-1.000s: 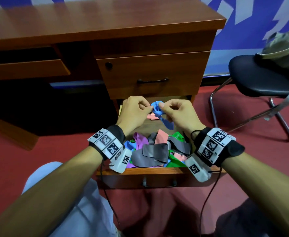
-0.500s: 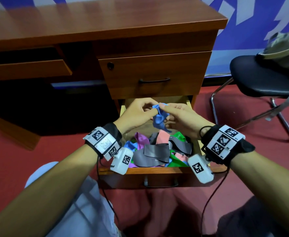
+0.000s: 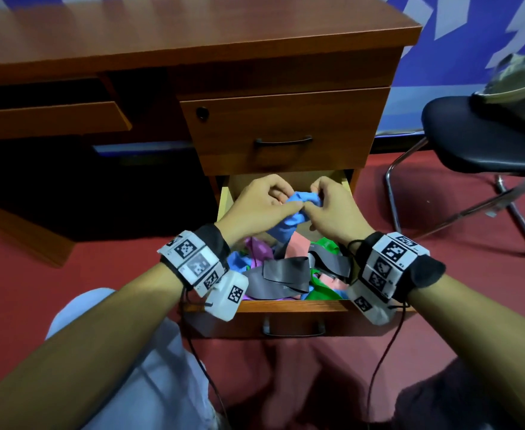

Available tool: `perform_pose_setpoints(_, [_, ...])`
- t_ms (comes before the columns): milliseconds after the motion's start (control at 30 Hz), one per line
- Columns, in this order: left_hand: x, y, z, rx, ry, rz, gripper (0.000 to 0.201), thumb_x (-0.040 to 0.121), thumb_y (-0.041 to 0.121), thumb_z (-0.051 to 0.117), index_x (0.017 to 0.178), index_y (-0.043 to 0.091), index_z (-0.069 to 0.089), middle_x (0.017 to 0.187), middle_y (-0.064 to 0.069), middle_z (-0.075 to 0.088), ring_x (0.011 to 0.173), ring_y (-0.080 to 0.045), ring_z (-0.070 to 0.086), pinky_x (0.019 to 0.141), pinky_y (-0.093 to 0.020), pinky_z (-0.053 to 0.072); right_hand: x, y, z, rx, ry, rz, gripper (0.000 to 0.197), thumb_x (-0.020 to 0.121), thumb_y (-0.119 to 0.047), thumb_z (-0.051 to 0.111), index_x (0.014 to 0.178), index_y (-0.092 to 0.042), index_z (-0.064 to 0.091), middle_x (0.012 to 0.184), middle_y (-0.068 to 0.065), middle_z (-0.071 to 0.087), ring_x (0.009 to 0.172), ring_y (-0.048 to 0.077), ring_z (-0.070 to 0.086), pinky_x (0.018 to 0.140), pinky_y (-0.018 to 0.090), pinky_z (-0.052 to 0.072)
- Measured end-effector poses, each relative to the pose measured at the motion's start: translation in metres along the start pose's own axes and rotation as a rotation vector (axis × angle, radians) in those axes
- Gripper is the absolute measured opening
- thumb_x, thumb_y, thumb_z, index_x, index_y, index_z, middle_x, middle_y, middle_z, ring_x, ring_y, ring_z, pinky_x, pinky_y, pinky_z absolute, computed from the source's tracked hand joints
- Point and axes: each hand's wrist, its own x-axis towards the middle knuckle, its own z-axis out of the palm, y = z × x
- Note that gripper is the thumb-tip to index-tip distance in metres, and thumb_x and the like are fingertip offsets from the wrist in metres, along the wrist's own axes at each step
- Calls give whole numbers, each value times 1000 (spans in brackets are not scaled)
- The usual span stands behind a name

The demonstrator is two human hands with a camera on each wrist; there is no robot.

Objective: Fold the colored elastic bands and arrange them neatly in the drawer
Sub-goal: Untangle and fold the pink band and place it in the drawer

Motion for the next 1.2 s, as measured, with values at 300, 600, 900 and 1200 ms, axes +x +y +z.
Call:
perform_pose_setpoints(300, [3, -5, -9, 22, -79, -31, 47, 92, 28, 76, 135, 21, 59, 107, 2, 70, 76, 6, 65, 69, -7, 43, 5, -2, -8, 259, -14, -18, 32, 94, -27, 71, 78, -9, 49, 66, 6, 54, 50, 10, 56, 45, 29, 48])
perform_pose_setpoints(600, [8, -9, -13, -48, -80, -42, 28, 88, 29, 80, 113, 20, 70, 106, 7, 73, 83, 5, 65, 70, -11, 47, 1, -10, -7, 298, -176, -21, 42, 107, -39, 42, 74, -21, 60, 60, 19, 53, 51, 23, 43, 51, 30, 34])
perform_pose_setpoints(900, [21, -15, -28, 32, 85, 201, 25, 93, -3, 54, 98, 10, 74, 67, 10, 66, 50, -10, 58, 60, -24, 46, 4, 5, -5, -91, -692, 133, 37, 90, -2, 64, 118, -24, 58, 100, -1, 71, 78, 16, 68, 64, 32, 58])
perform_pose_setpoints(1200, [35, -49, -27, 454, -554, -270, 34, 90, 8, 76, 122, 7, 62, 103, -17, 75, 71, -30, 74, 58, -32, 54, 17, 20, -10, -473, -747, 238, 34, 94, -34, 62, 126, -24, 56, 104, 4, 72, 81, 19, 71, 63, 29, 56])
